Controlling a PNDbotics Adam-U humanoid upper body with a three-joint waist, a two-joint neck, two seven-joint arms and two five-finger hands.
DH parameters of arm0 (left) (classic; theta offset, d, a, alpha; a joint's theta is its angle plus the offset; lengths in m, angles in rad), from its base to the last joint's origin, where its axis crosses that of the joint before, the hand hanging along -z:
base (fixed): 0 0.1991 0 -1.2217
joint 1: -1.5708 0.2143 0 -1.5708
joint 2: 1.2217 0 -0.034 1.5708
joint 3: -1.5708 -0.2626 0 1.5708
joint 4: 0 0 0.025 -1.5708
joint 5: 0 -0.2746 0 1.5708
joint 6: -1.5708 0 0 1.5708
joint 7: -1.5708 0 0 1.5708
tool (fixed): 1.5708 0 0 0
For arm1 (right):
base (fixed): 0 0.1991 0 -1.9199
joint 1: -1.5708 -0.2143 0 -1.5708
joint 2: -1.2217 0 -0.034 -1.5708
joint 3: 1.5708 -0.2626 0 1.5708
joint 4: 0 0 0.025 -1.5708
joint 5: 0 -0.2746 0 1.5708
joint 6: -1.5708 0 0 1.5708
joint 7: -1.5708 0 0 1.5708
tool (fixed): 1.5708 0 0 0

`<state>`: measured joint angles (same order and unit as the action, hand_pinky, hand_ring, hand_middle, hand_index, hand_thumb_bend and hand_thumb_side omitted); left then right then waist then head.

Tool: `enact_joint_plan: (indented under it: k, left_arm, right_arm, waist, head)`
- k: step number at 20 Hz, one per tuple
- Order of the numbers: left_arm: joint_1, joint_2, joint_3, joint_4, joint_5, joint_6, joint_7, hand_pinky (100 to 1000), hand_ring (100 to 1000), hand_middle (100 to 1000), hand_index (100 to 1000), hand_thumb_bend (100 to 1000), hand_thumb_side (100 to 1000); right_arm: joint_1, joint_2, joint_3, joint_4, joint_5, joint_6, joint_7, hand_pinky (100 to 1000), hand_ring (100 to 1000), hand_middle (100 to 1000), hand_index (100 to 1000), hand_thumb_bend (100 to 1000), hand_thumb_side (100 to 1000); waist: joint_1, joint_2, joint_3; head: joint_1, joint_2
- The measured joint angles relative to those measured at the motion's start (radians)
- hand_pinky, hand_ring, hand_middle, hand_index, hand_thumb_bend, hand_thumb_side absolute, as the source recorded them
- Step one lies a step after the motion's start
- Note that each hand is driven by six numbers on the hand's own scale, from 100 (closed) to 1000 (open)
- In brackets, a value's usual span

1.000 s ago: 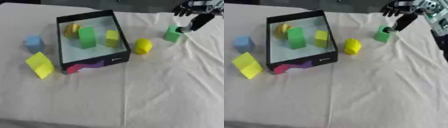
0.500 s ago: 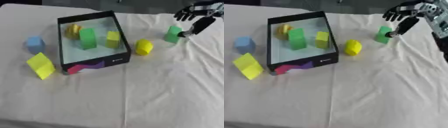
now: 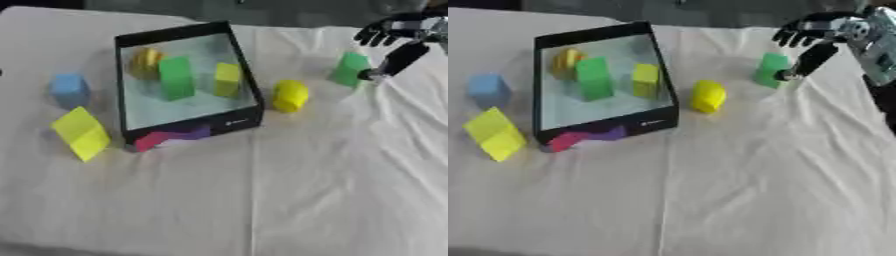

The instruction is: Pick up objects on the table and place them in the box.

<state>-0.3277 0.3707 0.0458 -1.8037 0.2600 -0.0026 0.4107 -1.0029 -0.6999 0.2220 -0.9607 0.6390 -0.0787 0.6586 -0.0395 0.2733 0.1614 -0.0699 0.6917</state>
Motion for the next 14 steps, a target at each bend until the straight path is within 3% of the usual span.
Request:
enact_joint_plan:
  k: [14]
  left_arm:
    - [-0.019, -0.009, -0.002, -0.001, -0.002, 0.004, -0.004, 737, 782, 756, 800, 125, 790]
  right_arm:
    - [-0.007, 0.009, -0.022, 0.039, 0.035, 0.024, -0.059, 863, 862, 818, 905, 414, 267]
  waist:
    - [0.000, 0.039, 0.023]
  head:
    - [-0.003, -0.023]
